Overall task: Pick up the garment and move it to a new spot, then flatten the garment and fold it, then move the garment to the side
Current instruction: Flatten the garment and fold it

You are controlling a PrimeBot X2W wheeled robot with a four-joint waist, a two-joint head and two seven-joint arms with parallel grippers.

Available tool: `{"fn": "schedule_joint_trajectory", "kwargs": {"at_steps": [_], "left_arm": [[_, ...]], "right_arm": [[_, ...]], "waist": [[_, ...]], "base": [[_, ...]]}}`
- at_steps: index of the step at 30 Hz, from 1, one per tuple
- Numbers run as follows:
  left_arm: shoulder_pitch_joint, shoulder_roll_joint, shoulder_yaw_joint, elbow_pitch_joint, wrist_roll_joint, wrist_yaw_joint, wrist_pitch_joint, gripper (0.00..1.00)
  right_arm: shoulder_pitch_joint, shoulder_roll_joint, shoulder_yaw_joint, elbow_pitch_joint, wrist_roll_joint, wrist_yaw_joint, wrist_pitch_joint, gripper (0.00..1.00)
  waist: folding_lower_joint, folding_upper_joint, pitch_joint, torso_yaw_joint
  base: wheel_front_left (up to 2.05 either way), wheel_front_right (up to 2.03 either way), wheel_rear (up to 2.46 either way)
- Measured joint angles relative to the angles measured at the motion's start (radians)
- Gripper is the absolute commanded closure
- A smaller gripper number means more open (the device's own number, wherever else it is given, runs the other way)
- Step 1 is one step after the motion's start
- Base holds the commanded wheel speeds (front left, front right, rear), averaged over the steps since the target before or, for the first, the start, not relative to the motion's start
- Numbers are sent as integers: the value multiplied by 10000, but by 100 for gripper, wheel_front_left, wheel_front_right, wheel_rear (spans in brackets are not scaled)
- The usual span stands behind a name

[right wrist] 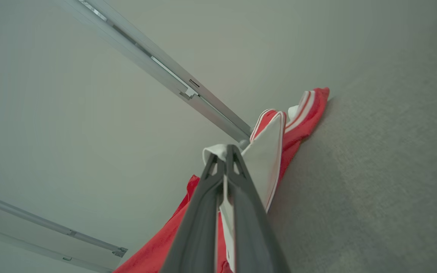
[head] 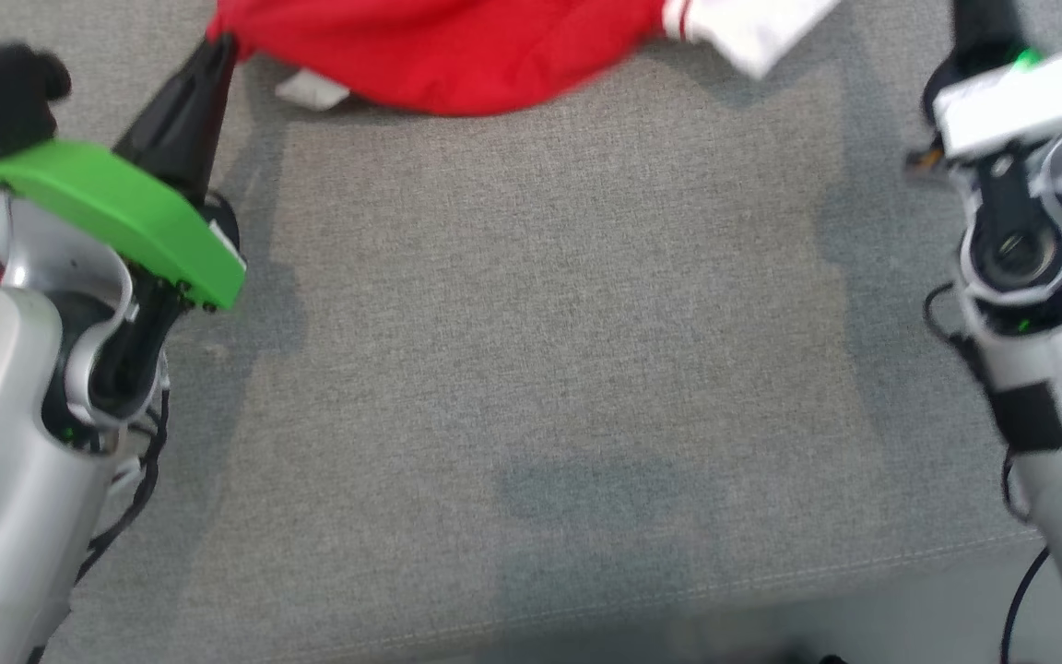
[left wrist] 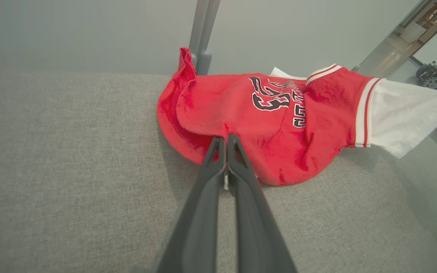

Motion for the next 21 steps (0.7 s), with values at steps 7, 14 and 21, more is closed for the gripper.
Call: {"fn": "schedule_joint_trajectory", "kwargs": {"at_steps": [7,14,21], "left_arm": [[1507,-127,100,1716,130,-686,-1870,100],[1716,-318,550,2637,-337,-1220,-2855,100],[1952,-345,320,3039,-387,-1632,-2986,100]], "right_arm": [[1565,984,328,1659,-19,957,-1116,100],[1664,616,46,2709,-351,1517,-1162,100],[2048,-311,-90,2915,-759,1789,-1162,100]], "waist": [[-1,0,550,-462],[-1,0,78,-818],[-2,0,-764,-816]], "base": [[0,0,0],[0,0,0],[0,0,0]]}}
